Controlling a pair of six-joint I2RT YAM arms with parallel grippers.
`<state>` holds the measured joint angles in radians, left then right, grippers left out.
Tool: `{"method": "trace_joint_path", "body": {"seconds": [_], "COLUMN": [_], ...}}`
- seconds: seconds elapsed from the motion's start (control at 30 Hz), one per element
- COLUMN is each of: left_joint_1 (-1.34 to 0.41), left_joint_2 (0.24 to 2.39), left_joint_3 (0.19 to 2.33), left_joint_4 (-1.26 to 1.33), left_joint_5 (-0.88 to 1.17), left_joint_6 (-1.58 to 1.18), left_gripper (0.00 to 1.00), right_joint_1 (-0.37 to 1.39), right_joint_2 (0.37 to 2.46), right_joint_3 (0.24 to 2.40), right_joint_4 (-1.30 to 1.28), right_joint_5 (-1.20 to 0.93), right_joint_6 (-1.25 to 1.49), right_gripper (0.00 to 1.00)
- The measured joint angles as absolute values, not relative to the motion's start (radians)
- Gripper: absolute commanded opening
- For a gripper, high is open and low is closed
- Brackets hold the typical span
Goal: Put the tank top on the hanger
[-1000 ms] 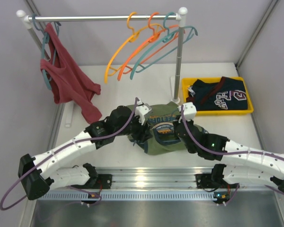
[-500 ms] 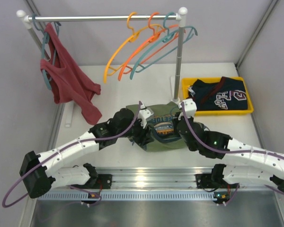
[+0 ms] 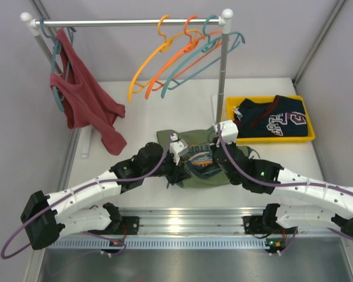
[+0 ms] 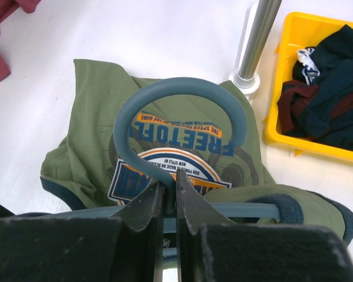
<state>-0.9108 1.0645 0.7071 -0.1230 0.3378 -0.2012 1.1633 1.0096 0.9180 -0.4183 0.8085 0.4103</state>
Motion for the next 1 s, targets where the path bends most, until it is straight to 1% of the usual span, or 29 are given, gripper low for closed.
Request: {"method": "trace_joint_path", "body": {"seconds": [0.1,0.13,0.17,0.2,0.27,0.3,0.37,0.4,0.47,0.5,0.57,0.6,0.7,0.87,1.0], "left_joint_1": [-0.915,-0.917,-0.921,-0.925,-0.935,-0.941,-0.954,-0.96,-0.969,-0.972,-0.978,-0.978,-0.978,-0.978,-0.978], "left_joint_2": [1.021,1.006,0.987,0.972,0.945,0.935,0.909,0.897,0.868,0.85,0.8,0.773,0.685,0.563,0.5], "left_joint_3": [0.634,0.612,0.583,0.563,0.52,0.502,0.466,0.454,0.431,0.418,0.39,0.377,0.338,0.313,0.316], "left_joint_4": [-0.038,-0.015,0.017,0.043,0.088,0.107,0.134,0.14,0.154,0.161,0.173,0.175,0.175,0.142,0.094], "left_joint_5": [0.324,0.319,0.312,0.304,0.281,0.268,0.235,0.216,0.184,0.166,0.123,0.099,0.013,-0.106,-0.163], "left_joint_6": [-0.231,-0.241,-0.254,-0.265,-0.289,-0.295,-0.315,-0.321,-0.336,-0.343,-0.36,-0.369,-0.4,-0.445,-0.452], "left_gripper": [0.0,0.0,0.0,0.0,0.0,0.0,0.0,0.0,0.0,0.0,0.0,0.0,0.0,0.0,0.0], "right_joint_1": [1.164,1.167,1.17,1.171,1.172,1.172,1.172,1.172,1.172,1.172,1.172,1.172,1.172,1.172,1.172], "right_joint_2": [1.025,1.03,1.034,1.037,1.04,1.042,1.048,1.051,1.054,1.055,1.055,1.055,1.055,1.054,1.045], "right_joint_3": [0.926,0.931,0.933,0.933,0.938,0.941,0.952,0.957,0.966,0.971,0.983,0.99,1.024,1.09,1.113], "right_joint_4": [-0.419,-0.422,-0.418,-0.416,-0.414,-0.413,-0.414,-0.413,-0.413,-0.415,-0.418,-0.421,-0.435,-0.447,-0.462], "right_joint_5": [0.793,0.783,0.777,0.773,0.765,0.765,0.765,0.764,0.763,0.762,0.761,0.76,0.757,0.756,0.759], "right_joint_6": [0.411,0.411,0.412,0.414,0.419,0.421,0.423,0.425,0.423,0.422,0.423,0.42,0.416,0.411,0.411], "right_gripper": [0.08,0.14,0.18,0.25,0.31,0.39,0.49,0.59,0.66,0.74,0.8,0.85,0.91,0.95,0.97]}}
